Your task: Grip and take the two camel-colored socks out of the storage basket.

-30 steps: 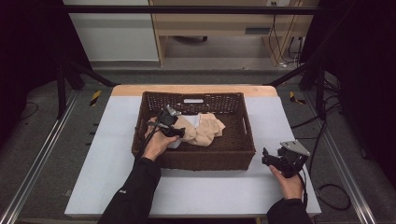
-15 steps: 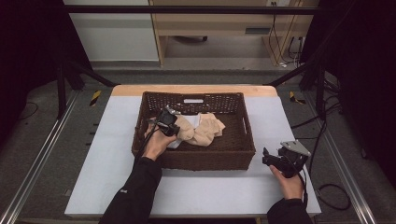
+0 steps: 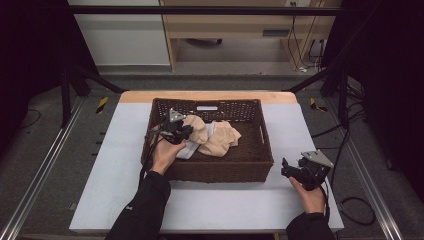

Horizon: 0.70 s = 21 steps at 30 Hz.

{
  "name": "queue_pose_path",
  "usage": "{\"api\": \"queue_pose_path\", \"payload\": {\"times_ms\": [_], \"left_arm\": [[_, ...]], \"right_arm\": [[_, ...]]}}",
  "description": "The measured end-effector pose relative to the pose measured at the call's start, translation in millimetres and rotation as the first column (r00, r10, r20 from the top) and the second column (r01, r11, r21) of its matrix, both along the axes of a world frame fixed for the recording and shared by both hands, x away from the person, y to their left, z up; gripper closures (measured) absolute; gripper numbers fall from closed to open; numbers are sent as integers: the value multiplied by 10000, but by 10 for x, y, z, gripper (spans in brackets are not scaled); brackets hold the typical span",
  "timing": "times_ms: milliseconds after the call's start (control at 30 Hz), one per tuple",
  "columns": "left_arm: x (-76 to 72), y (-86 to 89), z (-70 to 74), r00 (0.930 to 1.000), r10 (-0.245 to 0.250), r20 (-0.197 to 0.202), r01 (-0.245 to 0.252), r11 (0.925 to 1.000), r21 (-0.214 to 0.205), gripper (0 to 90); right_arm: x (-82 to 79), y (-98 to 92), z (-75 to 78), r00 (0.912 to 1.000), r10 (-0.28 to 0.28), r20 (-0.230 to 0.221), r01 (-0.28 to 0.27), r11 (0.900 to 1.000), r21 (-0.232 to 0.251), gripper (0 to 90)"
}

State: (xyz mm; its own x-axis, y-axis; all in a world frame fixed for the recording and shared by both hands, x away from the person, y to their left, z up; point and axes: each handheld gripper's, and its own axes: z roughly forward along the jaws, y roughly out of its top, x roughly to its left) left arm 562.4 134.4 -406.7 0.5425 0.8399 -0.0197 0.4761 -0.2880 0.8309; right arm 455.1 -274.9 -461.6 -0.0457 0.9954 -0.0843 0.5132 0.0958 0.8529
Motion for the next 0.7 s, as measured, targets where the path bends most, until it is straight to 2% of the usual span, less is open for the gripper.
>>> {"api": "queue_pose_path", "payload": {"times_ms": [200,267,433,533,700], "left_arm": [[-26,46,53,9991,-21,432,53,9972,-747,828],[-37,58,83,9981,-108,609,174,9938,-1095,828],[-87,58,166,9946,-220,1016,377,9870,-1562,829],[-163,96,299,9893,-220,1440,498,9801,-1920,829],[-327,133,554,9758,-307,2167,740,9781,-1947,829]], "right_arm": [[-2,2,3,10000,-18,25,18,10000,-23,39],[-3,0,7,10000,-42,40,42,10000,-24,39],[-3,-2,7,10000,-53,16,53,10000,-47,38],[-6,0,7,10000,-28,24,28,10000,-78,39],[-5,0,5,10000,-22,24,22,9999,-114,39]]}}
